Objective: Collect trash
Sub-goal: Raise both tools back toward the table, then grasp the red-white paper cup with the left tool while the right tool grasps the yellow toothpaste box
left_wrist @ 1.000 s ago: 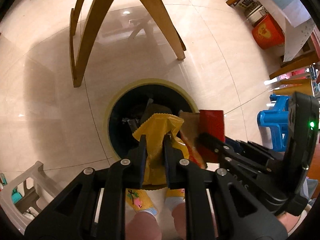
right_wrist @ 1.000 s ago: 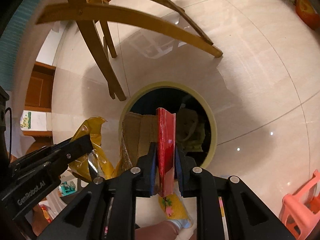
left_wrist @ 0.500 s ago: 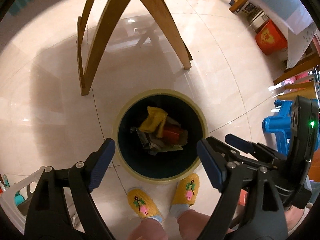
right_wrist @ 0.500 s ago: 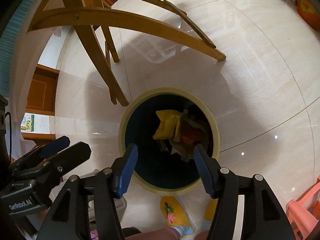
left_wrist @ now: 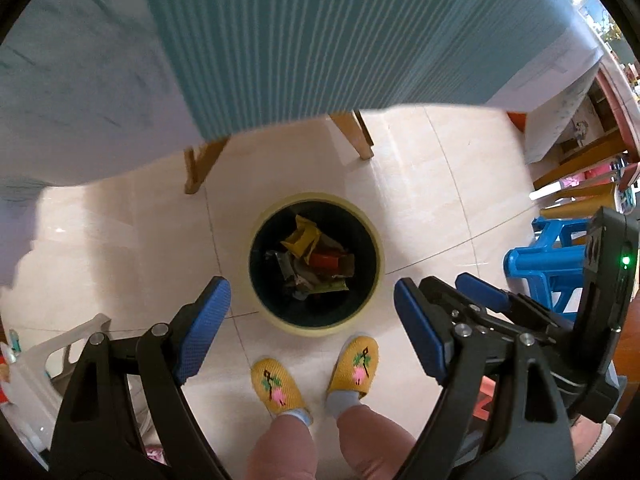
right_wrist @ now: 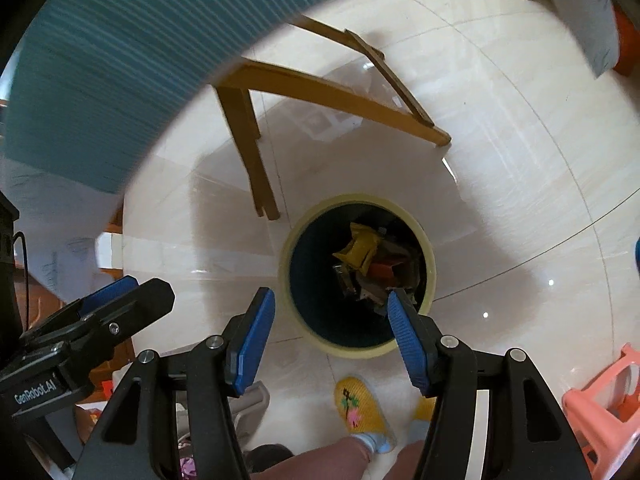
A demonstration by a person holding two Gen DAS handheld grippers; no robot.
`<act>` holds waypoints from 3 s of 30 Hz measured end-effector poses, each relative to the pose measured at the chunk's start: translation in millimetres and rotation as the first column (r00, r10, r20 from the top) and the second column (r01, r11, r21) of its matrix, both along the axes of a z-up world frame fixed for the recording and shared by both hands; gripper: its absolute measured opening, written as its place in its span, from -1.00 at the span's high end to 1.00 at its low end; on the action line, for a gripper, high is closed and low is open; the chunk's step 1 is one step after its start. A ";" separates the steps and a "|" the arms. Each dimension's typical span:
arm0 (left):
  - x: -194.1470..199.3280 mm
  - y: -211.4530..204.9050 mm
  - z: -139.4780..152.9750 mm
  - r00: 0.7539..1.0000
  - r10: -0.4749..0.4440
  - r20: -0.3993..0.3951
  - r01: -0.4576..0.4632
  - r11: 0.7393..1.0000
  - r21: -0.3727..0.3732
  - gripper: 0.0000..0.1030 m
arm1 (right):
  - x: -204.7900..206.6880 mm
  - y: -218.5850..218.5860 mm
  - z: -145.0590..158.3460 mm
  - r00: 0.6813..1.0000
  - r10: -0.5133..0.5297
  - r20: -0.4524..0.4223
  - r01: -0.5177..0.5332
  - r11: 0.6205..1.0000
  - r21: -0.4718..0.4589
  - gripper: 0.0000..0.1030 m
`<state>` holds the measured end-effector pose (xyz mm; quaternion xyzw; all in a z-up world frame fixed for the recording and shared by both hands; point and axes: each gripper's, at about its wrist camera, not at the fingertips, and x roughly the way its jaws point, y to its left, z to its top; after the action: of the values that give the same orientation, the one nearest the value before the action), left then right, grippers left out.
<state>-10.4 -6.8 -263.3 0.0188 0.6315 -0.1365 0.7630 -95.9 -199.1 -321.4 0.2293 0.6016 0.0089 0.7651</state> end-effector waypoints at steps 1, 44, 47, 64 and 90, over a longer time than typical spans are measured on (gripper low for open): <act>-3.0 1.1 11.9 1.000 0.004 0.004 -0.004 1.000 -0.002 -0.55 | -1.8 1.6 10.5 1.000 0.002 0.004 -0.002 1.000 -0.003 -0.16; 25.4 47.3 381.6 0.917 -0.027 0.398 0.114 0.974 -0.196 -0.53 | 5.3 67.6 404.6 0.910 0.030 0.412 0.046 0.984 -0.174 -0.16; 43.1 42.4 375.7 0.918 -0.014 0.396 0.097 0.977 -0.189 -0.53 | 16.8 61.4 402.5 0.910 0.031 0.414 0.043 0.985 -0.169 -0.16; 248.3 -55.4 320.5 0.932 0.209 0.295 -0.177 0.975 -0.131 -0.47 | 246.9 -63.7 361.8 0.913 0.221 0.344 -0.160 0.967 -0.197 -0.16; 429.6 -73.3 242.6 0.914 0.354 0.198 -0.360 0.933 -0.007 -0.32 | 549.4 -20.1 243.1 0.547 0.831 0.098 -0.699 0.518 -0.492 -0.57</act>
<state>419.3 -80.1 -20.7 -0.0721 0.5481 0.0169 0.8331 453.4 -219.2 -78.3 -0.2290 0.4944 0.2654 0.7954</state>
